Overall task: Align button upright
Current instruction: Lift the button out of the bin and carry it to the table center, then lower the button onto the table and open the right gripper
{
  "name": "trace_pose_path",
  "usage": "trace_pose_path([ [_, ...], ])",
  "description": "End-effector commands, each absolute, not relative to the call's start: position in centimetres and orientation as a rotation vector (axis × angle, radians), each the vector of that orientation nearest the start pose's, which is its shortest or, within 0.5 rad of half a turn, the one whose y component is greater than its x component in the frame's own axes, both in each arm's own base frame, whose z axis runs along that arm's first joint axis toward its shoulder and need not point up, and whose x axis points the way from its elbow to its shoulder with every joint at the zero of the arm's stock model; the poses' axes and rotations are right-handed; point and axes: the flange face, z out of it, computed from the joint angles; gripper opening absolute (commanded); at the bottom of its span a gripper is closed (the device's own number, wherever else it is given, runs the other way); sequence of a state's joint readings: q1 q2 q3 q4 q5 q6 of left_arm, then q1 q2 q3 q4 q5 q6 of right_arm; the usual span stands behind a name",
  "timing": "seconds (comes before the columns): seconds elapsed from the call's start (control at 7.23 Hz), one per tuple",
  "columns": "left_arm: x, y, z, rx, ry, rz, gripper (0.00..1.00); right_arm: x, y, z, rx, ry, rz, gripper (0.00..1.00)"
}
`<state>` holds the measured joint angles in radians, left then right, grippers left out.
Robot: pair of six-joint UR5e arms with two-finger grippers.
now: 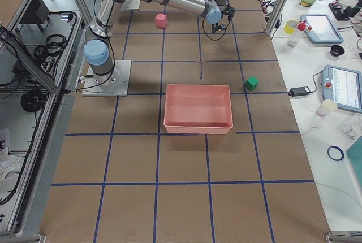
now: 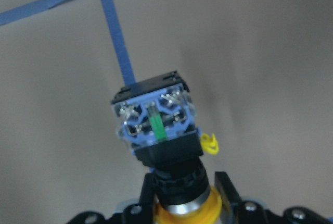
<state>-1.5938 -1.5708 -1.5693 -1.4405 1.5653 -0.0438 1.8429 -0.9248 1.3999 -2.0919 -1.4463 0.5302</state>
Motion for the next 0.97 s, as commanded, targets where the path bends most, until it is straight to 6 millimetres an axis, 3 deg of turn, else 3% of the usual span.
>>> trace_pose_path([
  [0.0,-14.5,-50.1,50.2,-0.028,3.143,-0.207,1.00,37.7,-63.7,20.5,0.432,2.973,0.029,0.00],
  [0.42,-14.5,-50.1,50.2,-0.028,3.145,-0.207,1.00,37.5,-62.9,18.4,0.432,2.986,0.066,0.03],
  [0.55,-14.5,-50.1,50.2,-0.028,3.145,-0.207,1.00,37.4,-62.8,18.3,0.421,2.988,0.068,0.13],
  [0.69,-14.5,-50.1,50.2,-0.028,3.145,-0.207,1.00,37.3,-62.6,18.1,0.415,2.994,0.073,0.53],
  [0.83,-14.6,-50.0,50.1,-0.026,3.145,-0.203,1.00,37.2,-62.2,18.0,0.414,2.997,0.082,0.83],
])
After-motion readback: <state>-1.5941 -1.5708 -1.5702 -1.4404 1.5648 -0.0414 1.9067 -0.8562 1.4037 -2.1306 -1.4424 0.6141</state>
